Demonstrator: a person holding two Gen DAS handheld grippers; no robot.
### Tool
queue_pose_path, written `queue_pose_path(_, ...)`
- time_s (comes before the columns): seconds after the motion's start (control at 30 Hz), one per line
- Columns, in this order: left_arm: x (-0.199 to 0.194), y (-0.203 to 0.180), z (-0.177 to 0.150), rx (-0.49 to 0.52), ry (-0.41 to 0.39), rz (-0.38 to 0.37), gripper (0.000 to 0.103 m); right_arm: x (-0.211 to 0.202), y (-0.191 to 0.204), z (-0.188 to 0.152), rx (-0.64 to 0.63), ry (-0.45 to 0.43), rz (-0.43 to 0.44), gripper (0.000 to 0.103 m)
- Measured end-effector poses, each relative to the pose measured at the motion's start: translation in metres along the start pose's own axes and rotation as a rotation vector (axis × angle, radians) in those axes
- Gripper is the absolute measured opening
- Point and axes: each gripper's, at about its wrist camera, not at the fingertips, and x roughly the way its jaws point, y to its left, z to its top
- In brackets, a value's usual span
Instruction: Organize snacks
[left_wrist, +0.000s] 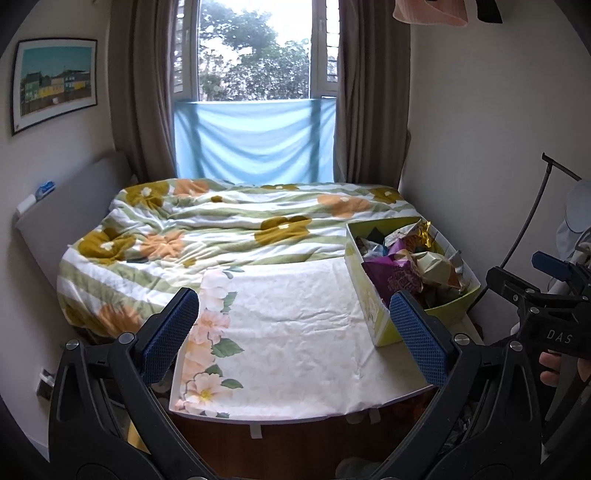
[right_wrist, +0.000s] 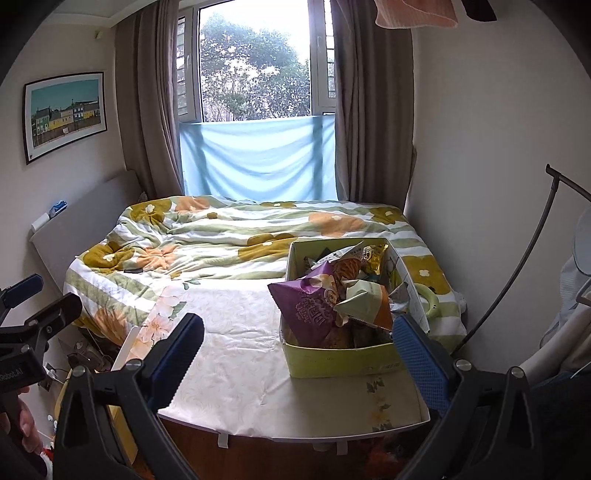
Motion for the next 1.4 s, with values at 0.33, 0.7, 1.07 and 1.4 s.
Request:
queue_pose_path(0.33,0.006,-0.001,-0.001,-0.006,0.007,-0.005,0.103,0.006,-0.003,-0.001,0.006,0.013,-0.006,0.102)
queue_pose_path(0.7,0.008,-0.003,0.000,-0.005,0.007,-0.005,0.103,0.006,-0.003,-0.001,0.009,0.015,-0.006,0.102)
queue_pose_path(1.07,0.010,-0.004,0.000,-0.005,0.012,-0.008,0.103,0.006,-0.004,-0.001,0.008,0.014,-0.005,0.102)
queue_pose_path(1.4,0.011,-0.005,0.000,-0.004,0.012,-0.009,0.103,0.005,-0.002,0.000,0.013,0.013,-0.006,0.102)
